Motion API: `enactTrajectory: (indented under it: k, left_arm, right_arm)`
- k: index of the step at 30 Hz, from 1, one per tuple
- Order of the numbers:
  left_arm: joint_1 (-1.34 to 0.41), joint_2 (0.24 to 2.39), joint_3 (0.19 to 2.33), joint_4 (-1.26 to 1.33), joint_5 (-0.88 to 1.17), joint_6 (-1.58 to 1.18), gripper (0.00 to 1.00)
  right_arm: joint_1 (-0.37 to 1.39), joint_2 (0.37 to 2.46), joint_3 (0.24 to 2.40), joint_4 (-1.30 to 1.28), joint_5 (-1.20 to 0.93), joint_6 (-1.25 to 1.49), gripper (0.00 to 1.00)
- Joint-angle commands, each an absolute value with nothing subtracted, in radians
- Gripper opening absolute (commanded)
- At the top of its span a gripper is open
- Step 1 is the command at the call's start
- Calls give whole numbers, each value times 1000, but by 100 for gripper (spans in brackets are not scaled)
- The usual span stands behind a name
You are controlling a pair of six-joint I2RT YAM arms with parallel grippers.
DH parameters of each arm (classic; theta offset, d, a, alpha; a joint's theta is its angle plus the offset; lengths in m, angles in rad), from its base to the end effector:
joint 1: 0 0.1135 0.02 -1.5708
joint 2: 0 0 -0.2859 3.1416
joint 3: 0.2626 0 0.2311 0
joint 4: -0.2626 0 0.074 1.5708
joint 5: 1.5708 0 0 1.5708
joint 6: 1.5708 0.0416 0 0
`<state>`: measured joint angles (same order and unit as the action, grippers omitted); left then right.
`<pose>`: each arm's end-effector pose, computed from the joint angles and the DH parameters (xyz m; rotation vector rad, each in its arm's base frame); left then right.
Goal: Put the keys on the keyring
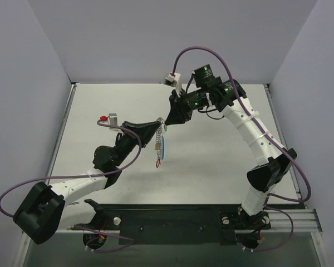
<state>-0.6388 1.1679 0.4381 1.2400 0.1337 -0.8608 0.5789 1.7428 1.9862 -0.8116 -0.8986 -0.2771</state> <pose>0.1691 -0.1325 0.3287 0.0032 1.1742 -1.4132 0.2796 0.2216 0.4534 -1.3279 1.6211 1.1327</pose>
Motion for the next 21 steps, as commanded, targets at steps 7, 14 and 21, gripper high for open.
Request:
enactTrajectory:
  k: [7,14,21]
  left_arm:
    - [-638,1161,479,1413,115,-881,0]
    - [-638,1166,479,1413,115,-882,0]
    - [-637,1161,474,1414,106,-887,0]
  right_arm:
    - [591,1726,2040,-799,-930,-290,18]
    - [601,1732,2042,-798,-945,-296,10]
    - [604,1732,2028,-802,-985,-308,0]
